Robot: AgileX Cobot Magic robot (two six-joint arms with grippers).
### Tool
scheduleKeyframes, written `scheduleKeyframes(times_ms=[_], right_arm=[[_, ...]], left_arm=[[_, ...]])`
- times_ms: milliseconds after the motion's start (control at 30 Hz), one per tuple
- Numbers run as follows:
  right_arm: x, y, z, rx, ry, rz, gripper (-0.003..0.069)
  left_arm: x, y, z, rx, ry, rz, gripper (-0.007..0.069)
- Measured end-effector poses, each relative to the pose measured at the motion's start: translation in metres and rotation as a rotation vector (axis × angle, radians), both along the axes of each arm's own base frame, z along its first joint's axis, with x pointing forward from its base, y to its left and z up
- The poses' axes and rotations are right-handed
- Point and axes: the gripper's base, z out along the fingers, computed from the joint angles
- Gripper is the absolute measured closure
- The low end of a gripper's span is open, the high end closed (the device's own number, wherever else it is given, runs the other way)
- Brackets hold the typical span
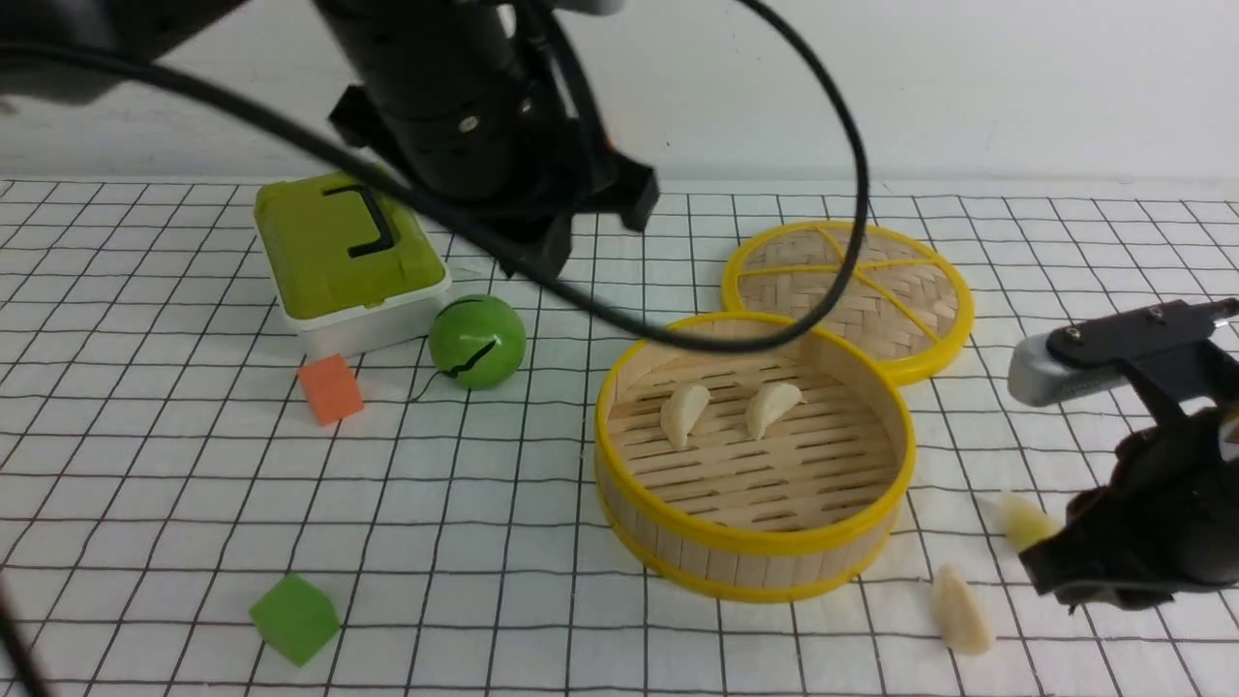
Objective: Put the dumplings into the steamer on the table with the white tablecloth.
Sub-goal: 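Reach for and grasp a dumpling lying on the table beside the steamer, then place the dumpling in the bamboo steamer basket with the right gripper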
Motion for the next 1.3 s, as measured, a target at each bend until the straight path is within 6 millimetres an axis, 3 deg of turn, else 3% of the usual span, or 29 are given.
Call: scheduleKeyframes(times_ms=[133,267,367,433,467,600,800,900,967,1067,1133,1233,1300], right_arm=[[0.004,0.006,-0.014,-0.012,0.016,0.018,0.0118],[0.004,0.012,-0.024,-0.033,0.046,0.048,0.0193],[0.002,0.017,-0.026,-0.047,0.055,0.072,0.0301],[-0.002,0.023,-0.024,-0.056,0.07,0.095,0.0434],[-0.003,0.025,-0.023,-0.059,0.077,0.102,0.0448],[-0.009,0.036,-0.003,-0.07,0.102,0.148,0.0425],[-0.008,0.058,0.069,-0.018,-0.035,0.213,0.0426],[0.005,0.072,0.103,0.055,-0.132,0.211,0.0426],[0.022,0.083,0.108,0.105,-0.161,0.174,0.0426],[0.048,0.098,0.083,0.132,-0.132,0.126,0.0426],[0.066,0.107,0.046,0.131,-0.077,0.083,0.0427],[0.077,0.113,0.009,0.119,-0.021,0.048,0.0426],[0.081,0.115,0.001,0.123,-0.017,0.039,0.04]], left_arm=[[-0.027,0.018,-0.019,-0.033,-0.037,0.004,0.0637],[-0.043,0.03,-0.027,-0.062,-0.074,0.006,0.0637],[-0.052,0.036,-0.027,-0.083,-0.103,0.006,0.0637],[-0.056,0.038,-0.026,-0.093,-0.117,0.005,0.0637],[-0.057,0.039,-0.025,-0.096,-0.122,0.005,0.0637],[-0.059,0.04,-0.025,-0.094,-0.119,0.004,0.0637],[-0.061,0.041,-0.027,-0.077,-0.094,0.002,0.0637],[-0.062,0.042,-0.028,-0.071,-0.085,0.001,0.0637],[-0.062,0.042,-0.028,-0.071,-0.081,0.001,0.0637],[-0.063,0.04,-0.028,-0.089,-0.065,0.0,0.0637],[-0.065,0.04,-0.028,-0.1,-0.045,-0.001,0.0637],[-0.066,0.039,-0.029,-0.105,-0.03,-0.002,0.0637],[-0.066,0.039,-0.029,-0.105,-0.027,-0.003,0.0637]])
